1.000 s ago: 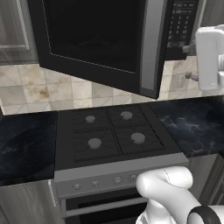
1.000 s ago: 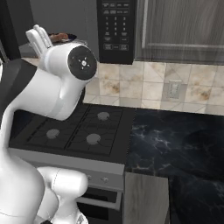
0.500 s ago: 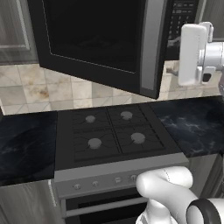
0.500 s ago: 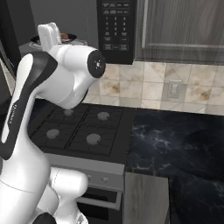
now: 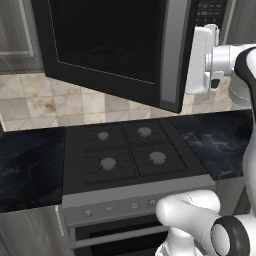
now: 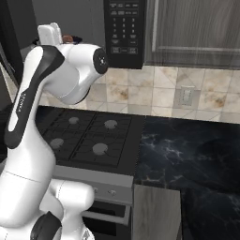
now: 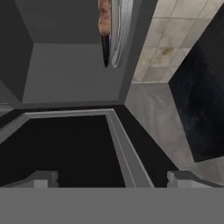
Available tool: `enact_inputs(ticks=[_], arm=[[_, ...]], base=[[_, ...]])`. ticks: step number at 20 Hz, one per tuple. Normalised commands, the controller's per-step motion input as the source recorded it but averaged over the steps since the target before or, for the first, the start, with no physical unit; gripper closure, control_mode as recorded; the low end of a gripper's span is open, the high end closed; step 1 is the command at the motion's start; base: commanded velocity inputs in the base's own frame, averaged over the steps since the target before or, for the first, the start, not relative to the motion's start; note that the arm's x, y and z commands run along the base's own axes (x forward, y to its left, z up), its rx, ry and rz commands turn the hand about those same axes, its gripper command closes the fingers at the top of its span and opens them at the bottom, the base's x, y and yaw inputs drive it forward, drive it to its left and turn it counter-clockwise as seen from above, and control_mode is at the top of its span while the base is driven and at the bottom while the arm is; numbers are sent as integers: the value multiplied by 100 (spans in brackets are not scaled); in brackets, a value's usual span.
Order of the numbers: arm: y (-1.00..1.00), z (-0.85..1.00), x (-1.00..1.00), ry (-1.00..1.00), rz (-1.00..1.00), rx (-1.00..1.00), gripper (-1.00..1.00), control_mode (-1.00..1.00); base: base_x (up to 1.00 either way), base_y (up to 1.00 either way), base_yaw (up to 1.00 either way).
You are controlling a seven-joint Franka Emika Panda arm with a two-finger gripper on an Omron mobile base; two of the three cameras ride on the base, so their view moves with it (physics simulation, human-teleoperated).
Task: Retrieve the reheated potato from the microwave, then place the potato, cheese, and condiment on the cutting board.
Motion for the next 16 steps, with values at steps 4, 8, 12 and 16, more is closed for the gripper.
enact_inputs(ticks=[4, 8, 12, 16], arm=[[32, 0, 23, 3, 12, 0, -100, -100], [41, 3, -5, 0, 9, 0, -100, -100], [41, 1, -31, 0, 6, 0, -100, -100], [42, 4, -46, 0, 5, 0, -100, -100]], base=[[0, 0, 0], [0, 0, 0], [0, 0, 0], [0, 0, 0]])
